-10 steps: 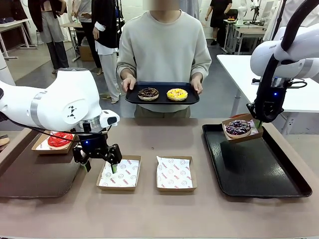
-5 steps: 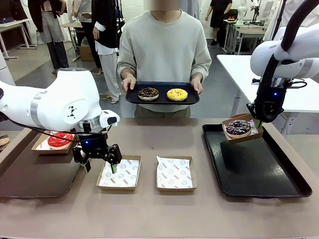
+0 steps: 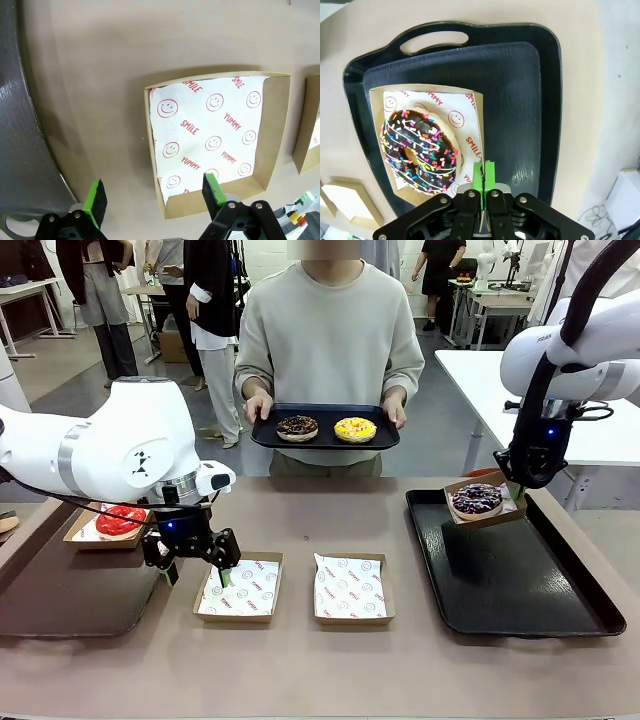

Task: Individually package the donuts and arrange them on the tray.
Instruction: Place the picked Paper togo box on the Handle tray while simultaneously picking up another Paper togo box from the table with the other hand.

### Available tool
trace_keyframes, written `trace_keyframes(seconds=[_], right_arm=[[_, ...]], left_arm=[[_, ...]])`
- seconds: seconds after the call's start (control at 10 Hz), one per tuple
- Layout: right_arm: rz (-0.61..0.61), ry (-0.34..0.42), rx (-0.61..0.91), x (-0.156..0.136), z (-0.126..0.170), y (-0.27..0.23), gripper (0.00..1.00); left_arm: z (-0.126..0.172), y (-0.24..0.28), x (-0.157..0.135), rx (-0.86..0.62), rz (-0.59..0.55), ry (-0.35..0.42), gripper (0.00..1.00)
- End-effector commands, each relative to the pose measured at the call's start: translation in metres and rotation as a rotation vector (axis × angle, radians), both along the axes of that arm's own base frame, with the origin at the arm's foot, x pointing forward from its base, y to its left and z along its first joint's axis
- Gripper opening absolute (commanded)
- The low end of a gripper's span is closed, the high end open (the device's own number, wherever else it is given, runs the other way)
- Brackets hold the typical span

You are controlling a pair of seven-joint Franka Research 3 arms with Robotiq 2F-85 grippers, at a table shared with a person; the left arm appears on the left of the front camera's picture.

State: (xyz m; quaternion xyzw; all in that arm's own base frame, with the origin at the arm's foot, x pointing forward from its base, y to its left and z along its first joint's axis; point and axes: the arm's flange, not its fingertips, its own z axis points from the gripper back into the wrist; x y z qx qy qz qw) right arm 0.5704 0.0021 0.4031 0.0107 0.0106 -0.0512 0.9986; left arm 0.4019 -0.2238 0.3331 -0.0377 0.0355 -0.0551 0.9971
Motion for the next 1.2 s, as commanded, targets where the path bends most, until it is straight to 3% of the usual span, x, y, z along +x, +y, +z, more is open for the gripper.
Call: trace_keyframes(seconds=[0.0, 0.4, 1.1], right_arm=[[0.019, -0.006, 0.007, 0.018, -0.008, -0.001, 0.01], [0.037, 0.033, 0.028, 0.034, -0.027, -0.001, 0.01], [0.061, 0.046, 0.031, 0.034, -0.033, -0.002, 0.01]], left_arm=[[-0.003, 0.000, 0.004, 0.007, 0.003, 0.006, 1.00], [-0.007, -0.006, 0.002, 0.031, 0.014, 0.001, 1.00], [-0.014, -0.008, 0.008, 0.031, 0.077, -0.016, 1.00]])
